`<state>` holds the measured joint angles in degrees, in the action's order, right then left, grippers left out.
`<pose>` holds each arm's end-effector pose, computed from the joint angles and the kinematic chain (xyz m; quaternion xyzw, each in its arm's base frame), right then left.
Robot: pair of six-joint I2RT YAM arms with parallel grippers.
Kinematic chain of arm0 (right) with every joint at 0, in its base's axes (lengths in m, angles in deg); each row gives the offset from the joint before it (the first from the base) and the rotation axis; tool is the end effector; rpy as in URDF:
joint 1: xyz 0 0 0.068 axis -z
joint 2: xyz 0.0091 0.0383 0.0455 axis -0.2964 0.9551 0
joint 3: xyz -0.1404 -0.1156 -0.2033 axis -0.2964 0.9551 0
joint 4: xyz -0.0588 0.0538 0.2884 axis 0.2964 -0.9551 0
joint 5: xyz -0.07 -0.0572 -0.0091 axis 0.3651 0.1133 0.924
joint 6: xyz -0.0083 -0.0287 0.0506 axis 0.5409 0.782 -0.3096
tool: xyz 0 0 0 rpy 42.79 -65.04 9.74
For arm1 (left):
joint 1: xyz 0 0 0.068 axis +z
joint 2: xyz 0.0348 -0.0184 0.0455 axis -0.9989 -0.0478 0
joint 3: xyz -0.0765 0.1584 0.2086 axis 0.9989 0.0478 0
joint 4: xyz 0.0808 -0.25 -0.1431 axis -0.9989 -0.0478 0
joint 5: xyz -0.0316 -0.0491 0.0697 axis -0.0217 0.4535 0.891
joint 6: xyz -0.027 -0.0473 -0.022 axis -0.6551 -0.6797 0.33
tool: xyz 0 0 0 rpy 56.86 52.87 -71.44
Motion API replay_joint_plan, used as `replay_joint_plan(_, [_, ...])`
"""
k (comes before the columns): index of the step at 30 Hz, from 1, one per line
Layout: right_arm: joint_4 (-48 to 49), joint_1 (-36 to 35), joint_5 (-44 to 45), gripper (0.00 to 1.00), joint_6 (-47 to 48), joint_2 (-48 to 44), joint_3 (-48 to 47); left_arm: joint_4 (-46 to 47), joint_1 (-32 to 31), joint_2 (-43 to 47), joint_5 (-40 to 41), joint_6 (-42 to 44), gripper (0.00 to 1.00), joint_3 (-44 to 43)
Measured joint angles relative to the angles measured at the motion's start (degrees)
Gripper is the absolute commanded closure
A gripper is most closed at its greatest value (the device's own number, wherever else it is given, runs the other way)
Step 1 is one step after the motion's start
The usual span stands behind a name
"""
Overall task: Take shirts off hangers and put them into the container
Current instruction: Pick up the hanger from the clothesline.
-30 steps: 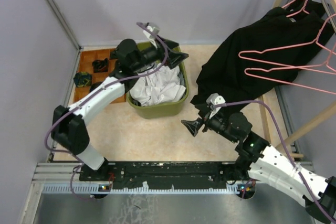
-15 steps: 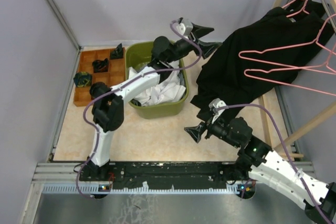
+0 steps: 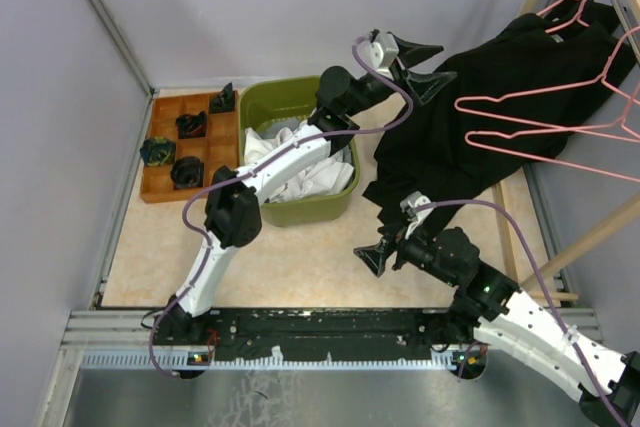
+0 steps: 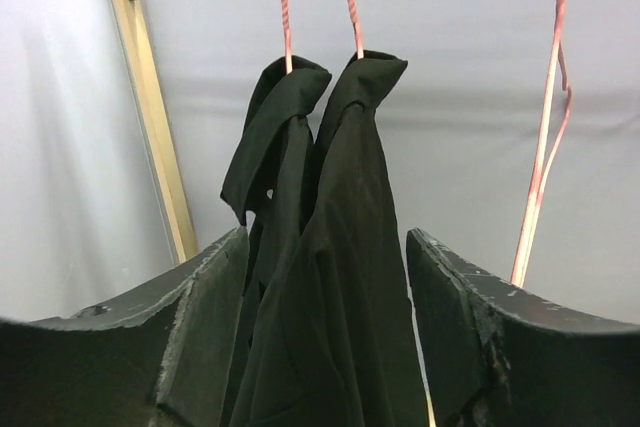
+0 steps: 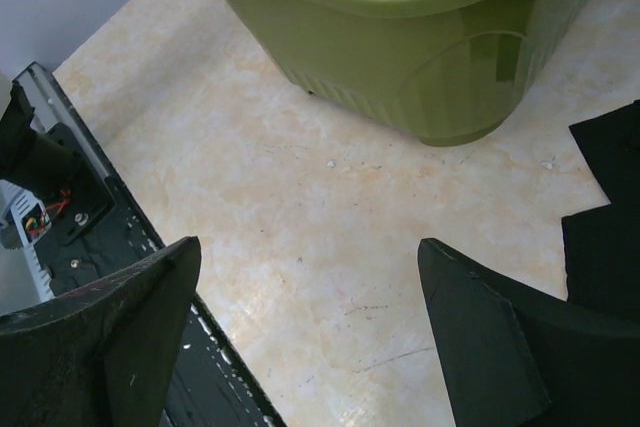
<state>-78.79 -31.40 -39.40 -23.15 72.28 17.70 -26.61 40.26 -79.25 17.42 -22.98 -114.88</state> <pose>0.1155 0.1352 0.2296 -0.2147 0.7425 0.3735 0.5129 0.3785 -0.4333 0.4089 0.3304 0.3556 -0.5032 0.7149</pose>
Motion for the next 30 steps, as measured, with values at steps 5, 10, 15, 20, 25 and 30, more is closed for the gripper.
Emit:
replay_joint_plan(5, [-0.9, 0.0, 0.4, 0.11, -0.1, 0.0, 0.0, -1.7, -0.9, -2.2, 1.1, 0.7, 0.48, -3.7])
replay_joint_plan(10, [-1.8, 0.0, 0.8, 0.11, -0.1, 0.2, 0.0, -3.3, -1.1, -2.3, 1.4, 1.4, 0.63, -3.8])
replay_joint_plan(15, [-2.1, 0.0, 1.3, 0.11, -0.1, 0.6, 0.0, -4.6, -1.5, -2.3, 0.9, 2.6, 0.68, -3.5])
replay_joint_plan(20, [-2.2, 0.0, 1.9, 0.11, 0.0, 1.9, 0.0, -4.3, -3.1, -0.3, 0.5, 4.4, 0.65, 1.7])
replay_joint_plan(25, [-2.3, 0.0, 2.0, 0.11, 0.0, 3.4, 0.0, -4.4, -5.6, 0.0, 0.0, 5.8, 0.60, 2.4])
replay_joint_plan(30, [-2.6, 0.0, 2.2, 0.11, 0.0, 3.8, 0.0, -5.9, -6.6, -0.1, -0.1, 6.1, 0.60, 0.3])
